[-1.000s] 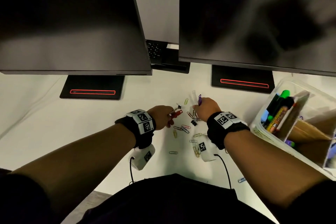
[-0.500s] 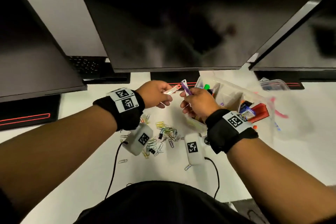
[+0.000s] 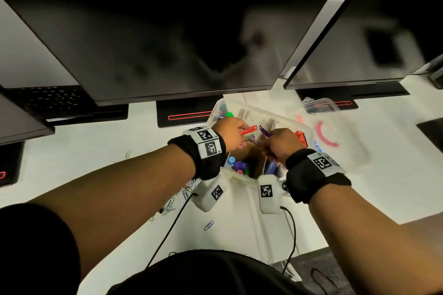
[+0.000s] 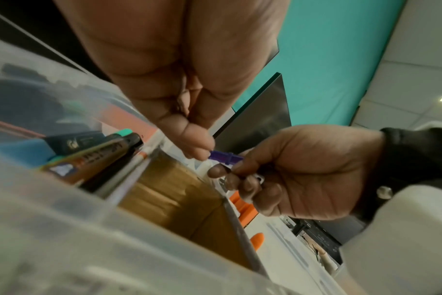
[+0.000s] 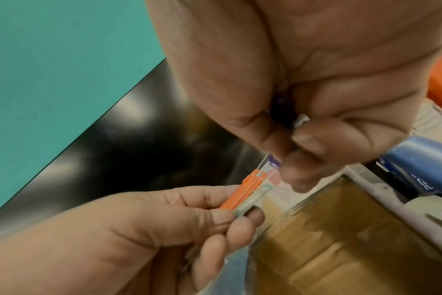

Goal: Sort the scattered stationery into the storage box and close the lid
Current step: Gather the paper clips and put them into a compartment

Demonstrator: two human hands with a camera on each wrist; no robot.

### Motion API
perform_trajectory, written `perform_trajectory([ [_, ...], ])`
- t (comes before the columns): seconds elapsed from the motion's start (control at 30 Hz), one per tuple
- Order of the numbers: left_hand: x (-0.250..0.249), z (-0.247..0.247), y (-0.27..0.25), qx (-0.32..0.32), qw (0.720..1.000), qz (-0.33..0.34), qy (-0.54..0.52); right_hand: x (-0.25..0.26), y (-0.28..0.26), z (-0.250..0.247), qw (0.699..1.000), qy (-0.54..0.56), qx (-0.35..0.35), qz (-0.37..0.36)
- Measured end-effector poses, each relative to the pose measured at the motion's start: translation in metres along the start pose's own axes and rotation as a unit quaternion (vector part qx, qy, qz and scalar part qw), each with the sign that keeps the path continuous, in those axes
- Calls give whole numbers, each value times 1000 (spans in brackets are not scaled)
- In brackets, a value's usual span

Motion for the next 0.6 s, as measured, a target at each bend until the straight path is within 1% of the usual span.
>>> perform_trajectory([
  [0.07,0,2,8,-12,1000,-16,16,-1,2,-1,1000,-12,8,0],
  [0.2,-4,-1,17,-30,998,-25,45,5,3,-1,1000,8,11,-17],
  [0.23,-4,-3,19,-31,998,-26,44,6,3,-2,1000,10,6,-28],
  [0.3,-2,-3,21,-15,999,-32,38,4,3,-2,999,32,0,-26],
  [0.33,0,-3,23,-9,999,-31,22,3,3,-3,999,36,-1,-27],
  [0.43,5,-7,14,1,996,-9,-88,4,3,-2,998,43,-6,-35],
  [0.5,10,-18,2,-13,993,9,-115,10,2,4,998,36,-7,-53],
  [0.6,24,-44,-18,-62,996,22,-68,30,-4,21,994,14,-8,-108],
])
Point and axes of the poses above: each hand's wrist, its own y-axis towards the middle knuckle, its own z-axis out of the palm, x = y × z, the point moved 6 cm from there along y, towards the middle knuckle, and after that the axes turned 13 degrees about x, right-handed, at the moved point
